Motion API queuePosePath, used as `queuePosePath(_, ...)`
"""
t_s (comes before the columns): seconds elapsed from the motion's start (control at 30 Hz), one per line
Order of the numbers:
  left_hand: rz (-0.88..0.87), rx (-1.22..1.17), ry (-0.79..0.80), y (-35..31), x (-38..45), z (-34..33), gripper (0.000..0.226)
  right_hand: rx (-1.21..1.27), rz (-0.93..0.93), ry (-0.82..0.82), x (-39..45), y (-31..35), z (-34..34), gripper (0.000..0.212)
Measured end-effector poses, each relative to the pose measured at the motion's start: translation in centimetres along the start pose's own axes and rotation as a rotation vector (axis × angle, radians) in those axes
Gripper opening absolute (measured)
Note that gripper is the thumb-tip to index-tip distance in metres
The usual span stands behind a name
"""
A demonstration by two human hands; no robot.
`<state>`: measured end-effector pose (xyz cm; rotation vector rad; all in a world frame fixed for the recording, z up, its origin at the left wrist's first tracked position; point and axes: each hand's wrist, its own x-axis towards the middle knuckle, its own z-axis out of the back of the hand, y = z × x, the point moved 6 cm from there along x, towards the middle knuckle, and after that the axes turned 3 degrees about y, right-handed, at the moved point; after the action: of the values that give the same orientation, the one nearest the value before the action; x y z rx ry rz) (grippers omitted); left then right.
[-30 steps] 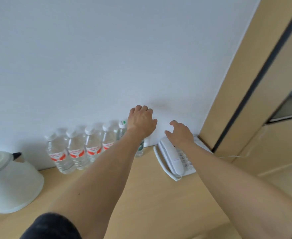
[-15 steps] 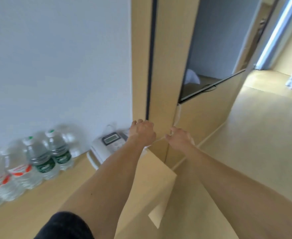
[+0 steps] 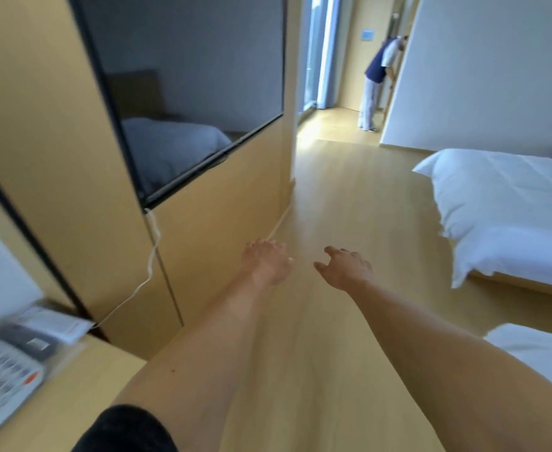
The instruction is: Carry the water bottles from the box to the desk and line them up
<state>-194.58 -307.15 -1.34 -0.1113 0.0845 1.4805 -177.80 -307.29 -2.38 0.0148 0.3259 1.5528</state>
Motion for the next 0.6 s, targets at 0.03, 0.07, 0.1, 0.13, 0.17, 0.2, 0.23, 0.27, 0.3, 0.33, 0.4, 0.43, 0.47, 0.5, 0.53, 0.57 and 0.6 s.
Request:
queuePosePath(0.03,-0.026,0.008,0.013,-1.7,1.0,-0.2,0.049,-0.001,-0.033,0.006,0.3,-2.0,0.3,0.06)
queuePosePath(0.07,-0.053,0.015,0.022,-3.4,2.0,-0.4,0.049,-0.001,-0.064,0.013,0.6,-3.9,0.6,0.06)
queuePosePath(0.1,-0.08,0.024,0.027,-5.0,3.1,-0.6,0.048,-0.001,-0.093,0.02,0.9,-5.6,0.8,0.061)
queuePosePath(0.13,-0.104,0.034,0.035,-6.5,4.0,-0.8,0.048,0.0,-0.119,0.03,1.3,-7.1,0.9,0.061)
queuePosePath(0.17,-0.12,0.046,0.044,-7.6,4.8,-0.9,0.047,0.0,-0.137,0.042,1.7,-8.3,1.0,0.062)
queuePosePath(0.2,-0.138,0.06,0.056,-8.9,5.8,-1.2,0.047,0.002,-0.155,0.055,2.1,-9.5,1.1,0.063)
queuePosePath(0.23,-0.159,0.078,0.068,-10.1,7.0,-1.4,0.047,0.007,-0.177,0.067,2.7,-10.7,1.2,0.063)
queuePosePath(0.27,-0.178,0.099,0.079,-11.3,8.2,-1.7,0.048,0.011,-0.198,0.078,3.3,-11.9,1.3,0.064)
queuePosePath(0.3,-0.196,0.115,0.088,-12.3,9.4,-2.0,0.048,0.012,-0.218,0.087,4.0,-13.0,1.4,0.064)
queuePosePath(0.33,-0.214,0.123,0.093,-13.3,10.8,-2.2,0.048,0.009,-0.235,0.092,4.9,-14.0,1.5,0.065)
queuePosePath(0.4,-0.245,0.129,0.1,-14.9,13.7,-2.5,0.048,0.005,-0.266,0.099,7.0,-15.7,1.9,0.066)
queuePosePath(0.43,-0.256,0.131,0.103,-15.5,15.3,-2.7,0.048,0.008,-0.283,0.102,8.2,-16.4,2.1,0.066)
queuePosePath(0.47,-0.266,0.134,0.108,-16.0,17.0,-2.8,0.048,0.013,-0.297,0.106,9.6,-17.0,2.3,0.066)
queuePosePath(0.5,-0.274,0.136,0.117,-16.4,18.8,-2.9,0.048,0.018,-0.308,0.112,11.1,-17.5,2.5,0.067)
queuePosePath(0.53,-0.28,0.14,0.129,-16.8,20.7,-3.0,0.048,0.021,-0.317,0.119,12.7,-17.9,2.8,0.067)
queuePosePath(0.57,-0.286,0.144,0.139,-17.0,22.7,-3.0,0.048,0.022,-0.325,0.123,14.4,-18.2,3.0,0.067)
queuePosePath(0.6,-0.293,0.139,0.146,-17.1,24.8,-2.8,0.048,0.02,-0.333,0.126,16.2,-18.5,3.4,0.067)
